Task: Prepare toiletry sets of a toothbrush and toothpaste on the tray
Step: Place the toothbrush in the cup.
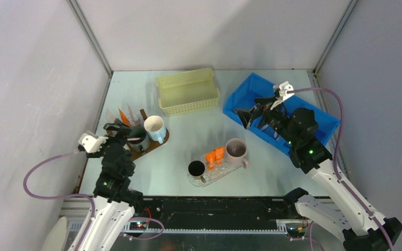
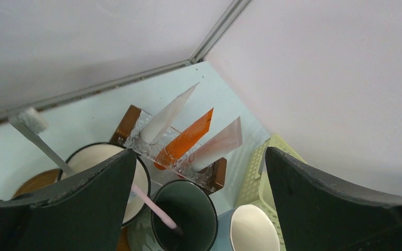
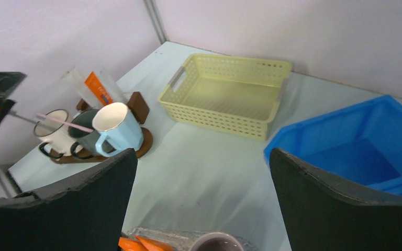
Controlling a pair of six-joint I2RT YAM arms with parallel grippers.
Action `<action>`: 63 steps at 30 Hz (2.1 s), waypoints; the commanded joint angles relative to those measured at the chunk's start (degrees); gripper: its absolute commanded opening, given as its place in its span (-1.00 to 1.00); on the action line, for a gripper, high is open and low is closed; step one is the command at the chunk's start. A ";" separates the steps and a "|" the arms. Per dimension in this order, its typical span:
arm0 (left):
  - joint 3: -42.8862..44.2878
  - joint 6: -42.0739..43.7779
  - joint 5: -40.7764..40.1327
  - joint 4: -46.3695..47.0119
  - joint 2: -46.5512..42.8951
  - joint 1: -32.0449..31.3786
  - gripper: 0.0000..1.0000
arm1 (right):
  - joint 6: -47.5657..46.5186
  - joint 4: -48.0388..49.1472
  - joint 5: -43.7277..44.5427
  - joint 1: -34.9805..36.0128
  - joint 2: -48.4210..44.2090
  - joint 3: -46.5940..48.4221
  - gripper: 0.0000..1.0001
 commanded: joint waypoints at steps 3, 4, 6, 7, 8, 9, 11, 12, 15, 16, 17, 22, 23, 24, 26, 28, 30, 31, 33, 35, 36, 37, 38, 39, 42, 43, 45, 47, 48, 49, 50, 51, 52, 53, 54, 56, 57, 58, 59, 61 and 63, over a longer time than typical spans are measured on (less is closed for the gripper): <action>9.86 7.58 -0.81 -10.34 0.66 0.20 0.99 | 3.50 -0.96 9.00 -2.83 -1.00 0.32 0.99; 11.50 8.63 -0.57 -10.55 0.73 0.21 0.99 | 4.26 -2.91 9.05 -3.62 -0.81 0.45 0.99; 13.56 12.11 0.35 -10.20 0.85 0.19 0.99 | 6.87 -4.51 8.67 -6.50 0.10 0.86 0.99; 14.89 14.47 1.05 -9.82 1.04 0.20 0.99 | 8.50 -5.56 8.58 -8.25 0.35 0.98 0.99; 15.61 16.64 1.95 -9.72 1.37 0.21 0.99 | 9.18 -6.10 8.56 -9.10 1.00 1.25 0.99; 16.96 17.73 2.48 -9.46 1.57 0.21 0.99 | 10.17 -7.19 9.12 -10.50 1.28 1.35 0.99; 19.25 20.90 4.29 -9.58 2.42 0.19 0.99 | 11.44 -9.03 11.55 -11.76 2.17 1.72 0.99; 19.99 22.53 5.90 -9.75 3.03 0.15 0.99 | 12.25 -9.77 12.82 -12.42 2.81 2.11 0.99; 23.11 25.23 10.16 -10.00 4.16 0.26 0.99 | 14.73 -13.83 18.04 -14.16 4.30 3.19 0.95; 23.46 26.16 13.11 -9.93 4.68 0.28 0.99 | 16.06 -14.85 18.79 -15.24 5.37 4.00 0.91; 24.04 26.54 14.48 -9.94 4.94 0.23 0.99 | 16.70 -16.95 20.05 -15.84 6.87 4.40 0.86; 24.90 25.48 22.78 -10.96 7.22 0.21 0.99 | 20.70 -25.05 24.78 -18.37 13.64 9.12 0.72; 24.67 24.90 24.81 -10.99 7.59 0.16 0.99 | 21.21 -25.86 25.85 -18.51 15.81 10.29 0.68; 24.41 24.63 25.91 -11.01 7.76 0.20 0.99 | 22.08 -27.13 26.34 -18.68 16.86 10.80 0.66; 24.04 23.38 28.91 -10.99 8.28 0.21 0.99 | 23.83 -28.84 28.67 -18.73 20.24 12.31 0.63; 23.74 22.31 31.55 -10.91 8.81 0.21 0.99 | 25.56 -30.28 29.89 -18.92 23.66 13.92 0.60; 23.45 21.63 33.91 -10.95 9.30 0.21 0.99 | 27.45 -32.08 30.98 -19.11 27.35 15.86 0.57; 23.32 21.28 35.11 -10.94 9.58 0.25 0.99 | 28.54 -32.55 31.19 -19.20 29.72 17.16 0.54; 22.85 20.98 36.40 -10.67 9.60 0.26 0.99 | 30.35 -33.66 31.50 -19.39 33.17 18.83 0.51; 22.49 21.13 37.38 -10.61 9.47 0.24 0.99 | 32.24 -34.36 31.70 -19.68 36.36 20.25 0.47; 22.31 21.25 37.64 -10.55 9.45 0.22 0.99 | 32.83 -34.60 31.80 -19.74 38.43 20.70 0.45; 22.22 21.41 38.06 -10.57 9.31 0.17 0.99 | 34.15 -34.85 31.91 -19.84 39.60 21.60 0.40; 22.02 21.57 38.33 -10.48 9.32 0.20 0.99 | 35.10 -35.71 32.40 -19.90 41.68 22.16 0.38; 21.99 21.84 38.76 -10.42 9.15 0.20 0.99 | 36.69 -36.78 32.78 -19.99 42.85 23.48 0.34; 21.69 22.31 39.63 -10.70 8.93 0.21 0.99 | 39.54 -39.05 34.02 -20.05 48.25 26.89 0.24; 21.60 22.57 39.69 -10.89 8.86 0.21 0.99 | 40.68 -40.14 34.16 -20.12 49.30 27.49 0.22; 21.35 22.86 39.97 -10.90 8.62 0.22 0.99 | 42.32 -41.49 34.81 -20.14 52.06 29.19 0.18; 21.14 22.94 40.32 -10.90 8.36 0.21 0.99 | 43.79 -42.53 34.71 -20.28 54.54 30.53 0.15; 20.94 23.02 40.44 -10.87 8.21 0.21 0.99 | 44.95 -43.00 34.64 -20.37 56.01 31.24 0.13; 20.75 23.03 40.49 -10.93 8.15 0.21 0.99 | 45.33 -43.74 34.36 -20.43 57.36 31.55 0.12; 20.69 23.13 40.49 -10.89 8.02 0.16 0.99 | 46.08 -44.04 34.15 -20.63 57.98 32.14 0.07; 20.52 23.22 40.20 -10.86 7.93 0.20 0.99 | 46.43 -44.58 33.82 -20.65 59.20 32.35 0.05; 20.40 23.37 40.06 -10.84 7.75 0.16 1.00 | 46.97 -44.72 33.58 -20.84 59.78 32.71 0.03; 20.25 23.47 39.74 -10.89 7.70 0.20 0.99 | 47.22 -44.92 32.84 -20.97 60.70 32.77 0.02; 20.13 23.76 39.61 -10.89 7.56 0.20 0.99 | 47.61 -44.84 32.38 -21.18 61.19 32.82 -0.01; 20.04 24.09 39.32 -10.91 7.49 0.21 0.99 | 48.19 -44.79 31.17 -21.64 62.36 32.91 -0.06; 19.94 24.23 39.18 -10.92 7.49 0.21 0.99 | 48.40 -44.79 30.46 -21.88 63.15 32.92 -0.07; 19.93 24.25 39.16 -10.88 7.48 0.21 0.99 | 48.70 -44.74 30.14 -21.98 63.43 32.92 -0.09; 19.93 24.26 39.12 -10.82 7.59 0.21 0.99 | 48.75 -44.67 29.57 -22.03 64.07 32.92 -0.10; 19.87 24.12 39.09 -10.74 7.73 0.16 0.99 | 48.93 -44.54 28.99 -22.27 64.99 32.92 -0.11; 19.74 24.00 39.17 -10.57 7.93 0.20 0.99 | 49.14 -44.52 28.59 -22.52 65.95 32.92 -0.12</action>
